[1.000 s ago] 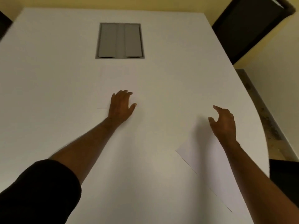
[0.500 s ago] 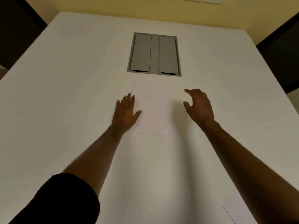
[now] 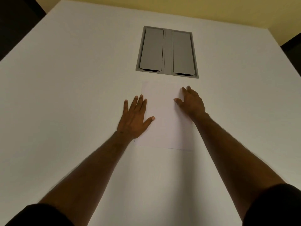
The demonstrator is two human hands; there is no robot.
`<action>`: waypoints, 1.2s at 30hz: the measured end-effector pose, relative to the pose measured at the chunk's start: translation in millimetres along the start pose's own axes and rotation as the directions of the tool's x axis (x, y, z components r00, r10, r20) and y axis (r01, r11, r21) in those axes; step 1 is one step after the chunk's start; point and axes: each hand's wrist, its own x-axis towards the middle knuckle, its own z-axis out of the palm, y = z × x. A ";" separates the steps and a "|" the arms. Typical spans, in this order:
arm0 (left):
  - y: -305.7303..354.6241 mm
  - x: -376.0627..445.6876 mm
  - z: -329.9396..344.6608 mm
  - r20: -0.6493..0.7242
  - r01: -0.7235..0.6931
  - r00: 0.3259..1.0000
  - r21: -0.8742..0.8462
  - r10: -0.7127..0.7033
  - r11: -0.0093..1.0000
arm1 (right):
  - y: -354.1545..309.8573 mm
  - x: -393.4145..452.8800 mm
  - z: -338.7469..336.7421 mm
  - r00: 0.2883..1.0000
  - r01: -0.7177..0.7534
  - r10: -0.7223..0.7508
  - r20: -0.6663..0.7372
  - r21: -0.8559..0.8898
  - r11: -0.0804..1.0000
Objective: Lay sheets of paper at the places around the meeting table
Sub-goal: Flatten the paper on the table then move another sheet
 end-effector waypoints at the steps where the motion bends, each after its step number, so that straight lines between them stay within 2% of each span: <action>1: -0.4 0.5 1.0 -0.007 -0.002 1.000 0.005 0.002 1.000 | 2.1 4.9 1.7 1.000 -0.003 0.003 0.004 -0.017 1.000; 5: -0.8 1.4 2.3 -0.004 -0.003 1.000 0.018 0.003 1.000 | 9.5 13.8 8.3 1.000 0.020 -0.021 -0.010 -0.068 0.997; 9: -0.4 1.5 2.6 -0.009 -0.003 1.000 0.017 0.004 1.000 | 8.5 8.7 5.0 0.998 0.069 -0.069 -0.008 -0.005 0.998; 12: -1.6 0.6 -0.9 -0.001 0.002 1.000 -0.019 -0.002 1.000 | -6.0 -6.9 -6.4 0.991 0.125 -0.118 -0.055 0.142 0.982; 14: -3.7 -0.8 -7.6 -0.012 0.037 0.999 -0.201 -0.040 0.979 | -23.4 -27.3 -17.4 0.988 0.143 -0.118 -0.097 0.315 0.938; 15: -4.1 -1.3 -13.6 -0.005 0.079 0.996 -0.362 -0.087 0.929 | -32.8 -39.3 -23.3 0.987 0.148 -0.110 -0.118 0.389 0.909; 16: -4.6 -2.0 -22.1 0.027 0.138 0.989 -0.549 -0.147 0.825 | -42.8 -51.5 -28.9 0.985 0.157 -0.104 -0.139 0.450 0.879; 17: -5.3 -3.2 -31.8 0.079 0.191 0.978 -0.720 -0.194 0.668 | -53.6 -64.1 -33.5 0.983 0.167 -0.102 -0.155 0.500 0.850; 19: -10.1 -10.7 -51.6 0.140 0.224 0.959 -0.908 -0.247 0.355 | -76.6 -89.4 -41.2 0.978 0.191 -0.104 -0.179 0.585 0.788; 20: -14.7 -17.7 -60.6 0.153 0.232 0.945 -0.937 -0.291 0.261 | -89.0 -101.7 -45.6 0.976 0.201 -0.101 -0.193 0.621 0.758; 22: -29.2 -36.6 -76.9 0.176 0.251 0.907 -0.955 -0.383 0.155 | -114.2 -125.7 -57.5 0.975 0.205 -0.085 -0.205 0.686 0.698; 25: -59.3 -76.1 -98.1 0.208 0.265 0.874 -0.962 -0.439 0.072 | -146.3 -159.8 -73.1 0.979 0.188 -0.049 -0.200 0.772 0.608; 27: -78.7 -107.5 -113.4 0.200 0.254 0.892 -0.963 -0.406 0.083 | -162.6 -182.0 -77.7 0.983 0.157 -0.012 -0.183 0.809 0.566; 29: -97.7 -138.4 -131.8 0.177 0.259 0.915 -0.947 -0.363 0.192 | -177.3 -204.0 -77.5 0.991 0.090 0.038 -0.129 0.847 0.523; 36: -163.4 -231.0 -178.8 0.220 0.307 0.950 -0.776 -0.220 0.550 | -207.8 -279.2 -33.0 0.967 -0.223 0.174 0.184 0.945 0.238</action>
